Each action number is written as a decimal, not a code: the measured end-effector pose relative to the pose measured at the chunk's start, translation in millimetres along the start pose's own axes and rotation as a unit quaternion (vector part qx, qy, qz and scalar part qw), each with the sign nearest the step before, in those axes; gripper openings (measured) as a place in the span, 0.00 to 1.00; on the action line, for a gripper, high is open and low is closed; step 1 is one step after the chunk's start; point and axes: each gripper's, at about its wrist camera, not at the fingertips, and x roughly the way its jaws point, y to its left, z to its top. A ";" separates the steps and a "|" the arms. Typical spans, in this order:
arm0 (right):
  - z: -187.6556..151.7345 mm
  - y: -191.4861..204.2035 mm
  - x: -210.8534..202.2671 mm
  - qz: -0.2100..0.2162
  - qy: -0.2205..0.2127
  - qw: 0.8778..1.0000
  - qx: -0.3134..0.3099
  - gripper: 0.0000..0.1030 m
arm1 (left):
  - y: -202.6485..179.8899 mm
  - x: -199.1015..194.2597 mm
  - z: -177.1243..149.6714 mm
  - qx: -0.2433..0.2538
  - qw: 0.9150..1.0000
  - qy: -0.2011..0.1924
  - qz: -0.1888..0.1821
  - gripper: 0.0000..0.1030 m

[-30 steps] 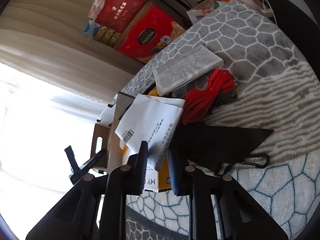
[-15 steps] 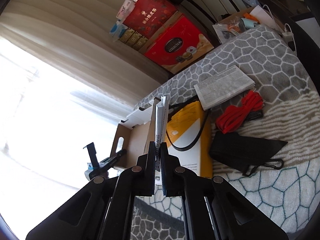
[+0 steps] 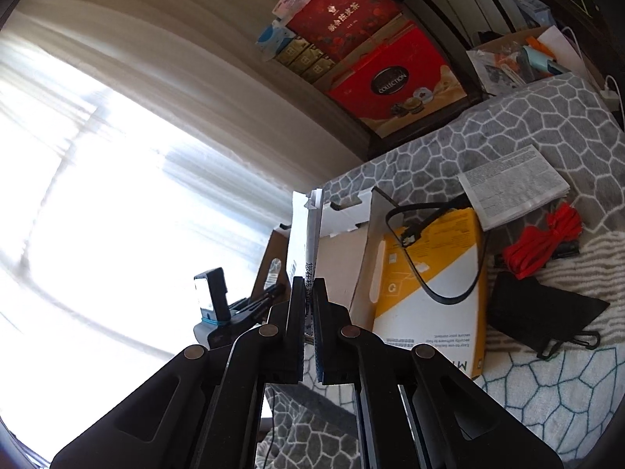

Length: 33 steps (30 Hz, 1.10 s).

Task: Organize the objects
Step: 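Carry the envelope into the cardboard tray and release it while left tool holds tray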

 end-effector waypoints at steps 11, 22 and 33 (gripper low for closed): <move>1.2 3.9 86.2 -0.051 0.069 0.996 -0.036 0.03 | 0.5 0.5 0.0 0.001 1.000 0.000 0.000 0.11; 18.0 9.5 132.4 -0.202 0.070 0.970 -0.119 0.10 | 0.6 0.4 0.1 0.000 1.000 0.000 -0.001 0.11; 30.9 16.3 95.4 -0.199 0.051 0.971 -0.123 0.28 | 0.9 0.8 -0.2 0.001 1.000 0.000 -0.001 0.11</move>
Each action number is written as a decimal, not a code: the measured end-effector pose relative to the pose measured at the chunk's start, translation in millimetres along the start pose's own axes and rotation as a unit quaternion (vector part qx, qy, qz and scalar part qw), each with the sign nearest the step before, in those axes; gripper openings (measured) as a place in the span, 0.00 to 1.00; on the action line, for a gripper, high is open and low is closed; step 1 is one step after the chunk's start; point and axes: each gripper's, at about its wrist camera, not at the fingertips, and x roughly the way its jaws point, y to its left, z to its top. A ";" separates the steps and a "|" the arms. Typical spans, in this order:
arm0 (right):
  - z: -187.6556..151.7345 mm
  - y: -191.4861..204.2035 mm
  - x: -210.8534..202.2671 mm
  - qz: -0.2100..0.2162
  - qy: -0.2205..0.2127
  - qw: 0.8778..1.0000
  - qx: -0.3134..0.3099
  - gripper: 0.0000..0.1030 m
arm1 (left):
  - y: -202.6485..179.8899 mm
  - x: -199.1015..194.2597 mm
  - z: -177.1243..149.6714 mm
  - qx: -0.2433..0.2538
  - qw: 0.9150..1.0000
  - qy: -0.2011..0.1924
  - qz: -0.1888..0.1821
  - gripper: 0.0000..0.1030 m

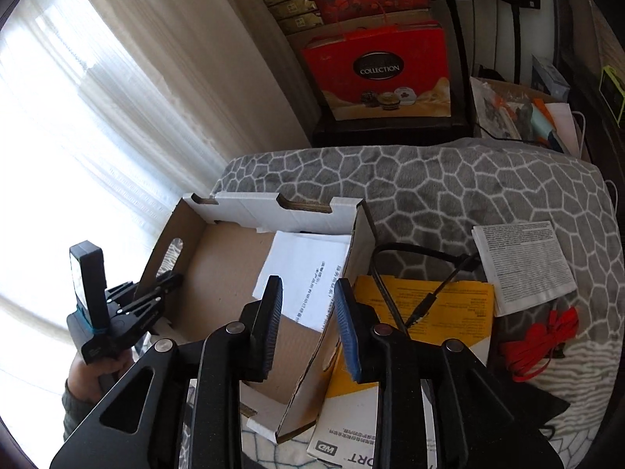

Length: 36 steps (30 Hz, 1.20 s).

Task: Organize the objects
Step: 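Carry the envelope into the cardboard tray and release it while left tool holds tray, then grasp the folded instruction leaflet with the right tool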

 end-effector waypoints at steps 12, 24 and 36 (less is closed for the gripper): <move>7.7 -76.8 -55.3 -0.083 -0.025 0.995 0.054 0.32 | 0.0 0.0 0.0 0.000 1.000 0.000 -0.001 0.11; -1.2 -135.5 -49.3 -0.117 -0.009 0.989 0.091 0.45 | -1.9 -1.4 0.9 0.001 1.000 0.000 -0.001 0.11; -15.6 -165.2 -28.4 -0.034 0.031 0.983 0.178 0.51 | -3.0 -1.7 0.9 0.001 1.000 -0.001 -0.002 0.11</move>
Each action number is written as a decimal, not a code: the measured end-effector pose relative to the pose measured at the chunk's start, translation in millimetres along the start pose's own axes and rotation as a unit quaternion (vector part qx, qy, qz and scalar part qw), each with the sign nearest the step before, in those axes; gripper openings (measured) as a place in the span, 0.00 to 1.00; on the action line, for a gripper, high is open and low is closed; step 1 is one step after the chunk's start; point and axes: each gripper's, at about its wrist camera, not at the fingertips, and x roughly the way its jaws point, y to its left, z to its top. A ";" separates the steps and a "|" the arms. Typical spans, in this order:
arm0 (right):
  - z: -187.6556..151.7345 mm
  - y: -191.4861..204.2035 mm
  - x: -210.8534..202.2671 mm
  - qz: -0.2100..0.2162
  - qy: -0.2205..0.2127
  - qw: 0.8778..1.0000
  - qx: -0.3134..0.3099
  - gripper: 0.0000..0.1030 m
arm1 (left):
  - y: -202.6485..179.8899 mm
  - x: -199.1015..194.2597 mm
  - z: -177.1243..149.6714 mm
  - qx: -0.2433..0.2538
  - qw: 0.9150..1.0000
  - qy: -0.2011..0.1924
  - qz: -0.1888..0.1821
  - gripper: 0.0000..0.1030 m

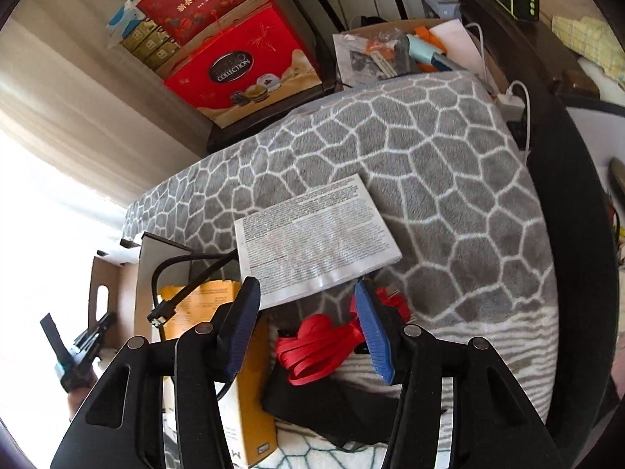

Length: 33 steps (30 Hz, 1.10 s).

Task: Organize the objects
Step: 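Grasp the folded instruction leaflet with the right tool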

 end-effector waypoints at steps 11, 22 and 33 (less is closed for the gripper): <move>-1.2 -6.4 12.1 0.026 0.028 0.995 0.097 0.51 | 0.3 0.3 -0.1 -0.001 1.000 0.000 -0.001 0.11; 7.7 -23.3 27.4 0.044 0.032 0.984 0.171 0.41 | 0.3 -0.2 0.3 -0.002 1.000 -0.001 -0.001 0.11; 2.1 -33.8 14.9 0.086 -0.039 0.980 0.173 0.06 | 0.4 0.0 0.3 -0.003 1.000 0.000 -0.001 0.11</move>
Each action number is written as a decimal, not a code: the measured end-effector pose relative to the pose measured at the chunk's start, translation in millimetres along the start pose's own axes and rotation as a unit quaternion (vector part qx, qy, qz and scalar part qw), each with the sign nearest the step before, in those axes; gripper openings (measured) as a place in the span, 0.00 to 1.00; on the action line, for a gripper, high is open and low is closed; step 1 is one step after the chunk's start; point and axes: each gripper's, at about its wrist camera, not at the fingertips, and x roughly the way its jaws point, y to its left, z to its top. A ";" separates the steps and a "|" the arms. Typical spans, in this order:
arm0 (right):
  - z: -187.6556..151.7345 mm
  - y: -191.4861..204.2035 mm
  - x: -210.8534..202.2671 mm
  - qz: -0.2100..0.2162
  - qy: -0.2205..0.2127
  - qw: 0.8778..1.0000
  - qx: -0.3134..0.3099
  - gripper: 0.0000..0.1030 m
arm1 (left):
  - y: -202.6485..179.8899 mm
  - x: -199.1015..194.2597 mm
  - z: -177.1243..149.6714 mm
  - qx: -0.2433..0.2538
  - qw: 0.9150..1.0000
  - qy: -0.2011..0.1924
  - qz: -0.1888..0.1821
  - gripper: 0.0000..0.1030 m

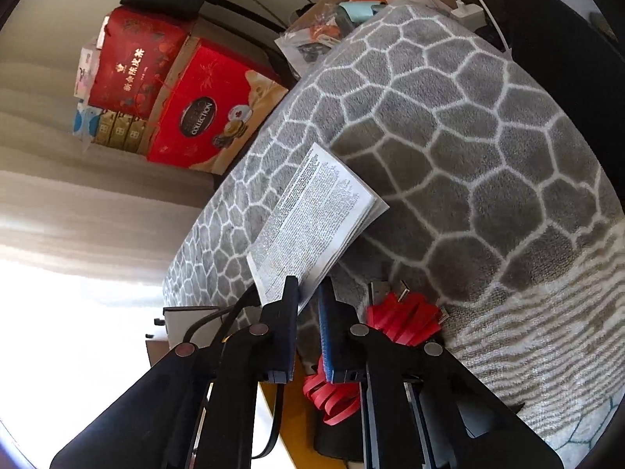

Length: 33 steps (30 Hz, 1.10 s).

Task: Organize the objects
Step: 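Grasp the folded instruction leaflet with the right tool, then carry the leaflet into the tray and drop it beside the envelope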

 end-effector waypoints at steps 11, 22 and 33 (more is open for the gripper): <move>-10.0 73.0 -0.1 -0.128 -0.041 0.974 -0.181 0.04 | 2.3 3.0 0.1 -0.004 1.000 0.001 0.000 0.11; -10.7 93.6 32.4 -0.143 -0.034 0.965 -0.218 0.05 | 2.5 3.3 -0.4 -0.006 1.000 0.001 -0.002 0.11; -8.1 91.5 -0.3 -0.096 -0.074 0.970 -0.208 0.01 | 3.6 4.5 -1.8 -0.008 1.000 0.001 -0.006 0.11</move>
